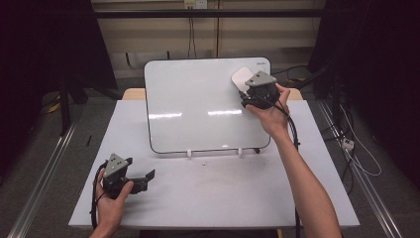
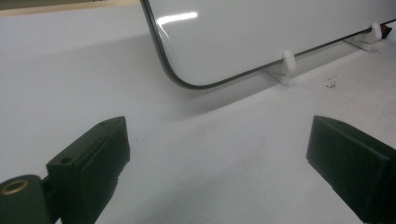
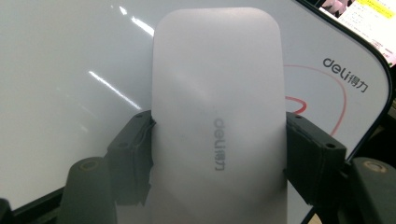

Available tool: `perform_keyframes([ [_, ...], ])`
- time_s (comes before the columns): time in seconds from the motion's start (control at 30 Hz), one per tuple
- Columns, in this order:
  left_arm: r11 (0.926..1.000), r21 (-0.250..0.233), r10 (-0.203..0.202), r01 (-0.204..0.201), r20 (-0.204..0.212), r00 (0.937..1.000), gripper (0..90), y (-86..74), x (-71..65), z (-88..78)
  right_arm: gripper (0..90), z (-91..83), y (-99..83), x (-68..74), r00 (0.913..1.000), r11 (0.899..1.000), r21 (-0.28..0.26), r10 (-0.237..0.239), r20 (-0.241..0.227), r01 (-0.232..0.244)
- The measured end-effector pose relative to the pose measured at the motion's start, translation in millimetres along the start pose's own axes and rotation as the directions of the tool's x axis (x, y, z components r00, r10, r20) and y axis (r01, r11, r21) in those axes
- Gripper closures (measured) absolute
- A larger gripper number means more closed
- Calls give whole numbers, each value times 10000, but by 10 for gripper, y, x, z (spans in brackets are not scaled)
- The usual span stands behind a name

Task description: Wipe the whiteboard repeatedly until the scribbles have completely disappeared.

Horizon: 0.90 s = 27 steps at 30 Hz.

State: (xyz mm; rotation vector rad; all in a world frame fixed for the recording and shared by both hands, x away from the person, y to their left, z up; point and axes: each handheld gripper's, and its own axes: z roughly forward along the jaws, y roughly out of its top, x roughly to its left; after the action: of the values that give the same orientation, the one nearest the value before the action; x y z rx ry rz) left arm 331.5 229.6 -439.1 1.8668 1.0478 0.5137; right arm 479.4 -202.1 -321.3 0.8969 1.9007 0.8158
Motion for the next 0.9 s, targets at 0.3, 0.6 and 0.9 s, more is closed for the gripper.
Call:
perform_keyframes([
  [0.3, 10000, -24, -34, 34, -20, 10000, 60, -2, 12, -17, 314, 4, 33, -91, 9993, 9995, -55, 322, 189, -321],
  [0.6, 10000, -43, -46, 46, -36, 10000, 60, -5, 17, -20, 315, 2, 44, -167, 9983, 9987, -113, 507, 296, -504],
  [0.9, 10000, -48, -53, 52, -68, 10000, 60, -9, 24, -29, 315, -14, 45, -235, 9953, 9966, -88, 827, 506, -824],
])
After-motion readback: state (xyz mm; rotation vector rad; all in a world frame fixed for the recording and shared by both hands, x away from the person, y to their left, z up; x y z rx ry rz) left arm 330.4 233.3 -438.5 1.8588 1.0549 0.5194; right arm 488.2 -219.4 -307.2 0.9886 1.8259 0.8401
